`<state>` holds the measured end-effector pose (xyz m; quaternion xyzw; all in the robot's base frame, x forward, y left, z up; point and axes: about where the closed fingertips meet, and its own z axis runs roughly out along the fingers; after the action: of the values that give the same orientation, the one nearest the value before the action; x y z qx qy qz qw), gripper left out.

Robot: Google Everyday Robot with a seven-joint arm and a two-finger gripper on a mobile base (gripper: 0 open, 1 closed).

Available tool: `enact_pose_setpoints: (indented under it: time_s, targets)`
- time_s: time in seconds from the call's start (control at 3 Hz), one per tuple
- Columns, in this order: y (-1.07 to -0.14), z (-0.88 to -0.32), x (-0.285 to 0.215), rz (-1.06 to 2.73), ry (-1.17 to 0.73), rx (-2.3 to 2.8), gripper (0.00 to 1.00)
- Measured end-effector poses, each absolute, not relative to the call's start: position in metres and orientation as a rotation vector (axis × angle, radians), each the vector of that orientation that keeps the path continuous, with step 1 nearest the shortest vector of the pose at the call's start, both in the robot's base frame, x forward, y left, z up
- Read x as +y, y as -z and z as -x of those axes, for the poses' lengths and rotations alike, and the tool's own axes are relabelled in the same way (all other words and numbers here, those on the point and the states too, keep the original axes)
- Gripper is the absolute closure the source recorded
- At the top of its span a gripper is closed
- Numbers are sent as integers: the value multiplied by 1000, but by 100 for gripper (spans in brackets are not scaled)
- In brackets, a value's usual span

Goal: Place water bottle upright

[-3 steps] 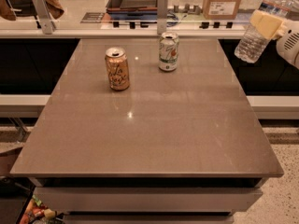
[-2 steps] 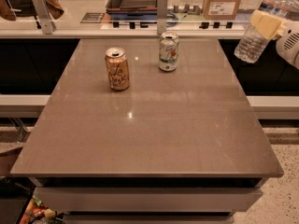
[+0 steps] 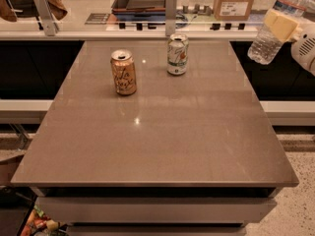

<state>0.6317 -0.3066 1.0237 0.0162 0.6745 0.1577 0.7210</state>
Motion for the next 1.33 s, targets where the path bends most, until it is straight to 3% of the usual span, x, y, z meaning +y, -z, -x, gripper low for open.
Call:
enact_pose_setpoints:
  time_s: [0.67,1.33]
  targets:
    - [-1009,-610,-276,13,-340,1358,100]
    - [-993,-589,-243,311,-82,1288,100]
